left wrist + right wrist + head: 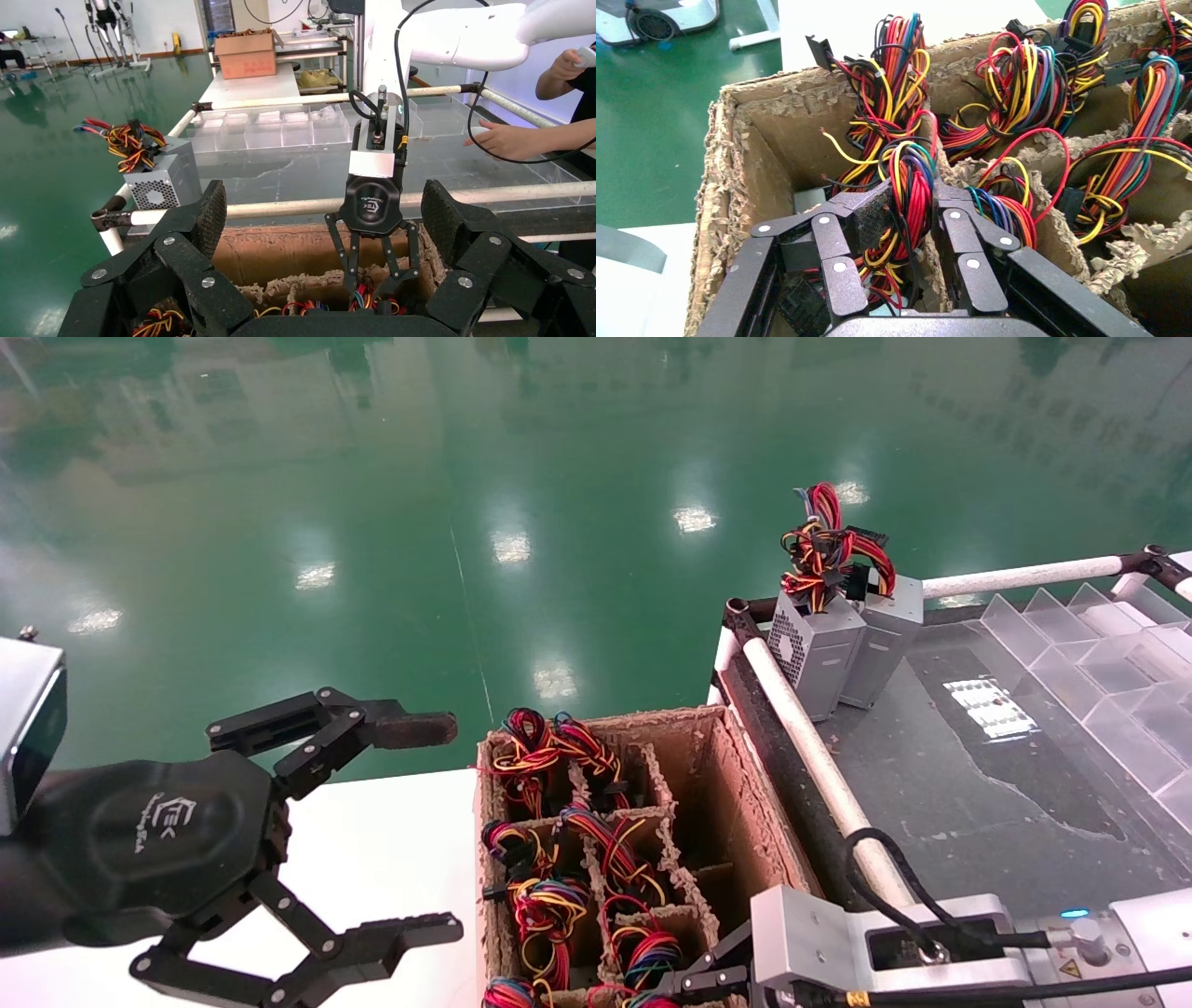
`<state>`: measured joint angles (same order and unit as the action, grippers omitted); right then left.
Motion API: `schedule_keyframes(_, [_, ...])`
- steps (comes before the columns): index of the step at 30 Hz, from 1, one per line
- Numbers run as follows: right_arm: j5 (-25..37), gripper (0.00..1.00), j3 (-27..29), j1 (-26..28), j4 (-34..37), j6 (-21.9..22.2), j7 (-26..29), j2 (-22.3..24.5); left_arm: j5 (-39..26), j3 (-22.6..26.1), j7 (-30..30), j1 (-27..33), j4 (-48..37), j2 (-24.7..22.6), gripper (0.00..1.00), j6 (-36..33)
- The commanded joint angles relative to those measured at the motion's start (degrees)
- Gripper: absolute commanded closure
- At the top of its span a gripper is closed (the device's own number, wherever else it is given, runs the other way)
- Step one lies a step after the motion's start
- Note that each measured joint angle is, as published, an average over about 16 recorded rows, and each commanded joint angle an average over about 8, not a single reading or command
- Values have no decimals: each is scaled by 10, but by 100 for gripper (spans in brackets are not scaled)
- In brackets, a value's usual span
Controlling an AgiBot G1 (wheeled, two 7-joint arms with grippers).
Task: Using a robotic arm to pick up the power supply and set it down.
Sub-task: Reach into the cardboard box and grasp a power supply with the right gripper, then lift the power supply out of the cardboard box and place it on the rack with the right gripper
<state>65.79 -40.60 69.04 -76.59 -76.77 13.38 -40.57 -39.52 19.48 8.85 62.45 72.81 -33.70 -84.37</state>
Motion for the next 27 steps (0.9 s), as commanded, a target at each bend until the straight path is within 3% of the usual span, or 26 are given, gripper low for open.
schedule_keyframes(1, [1,100,1,-2,-1,3,-1,1,0,0,0,0,0,0,0,0])
schedule_keyframes(14, [-34,100,17,-32,-1,21,-13,16,0,0,0,0,0,0,0,0])
schedule_keyframes(27, [-138,100,64,-63,-1,7,-39,57,0,0,0,0,0,0,0,0])
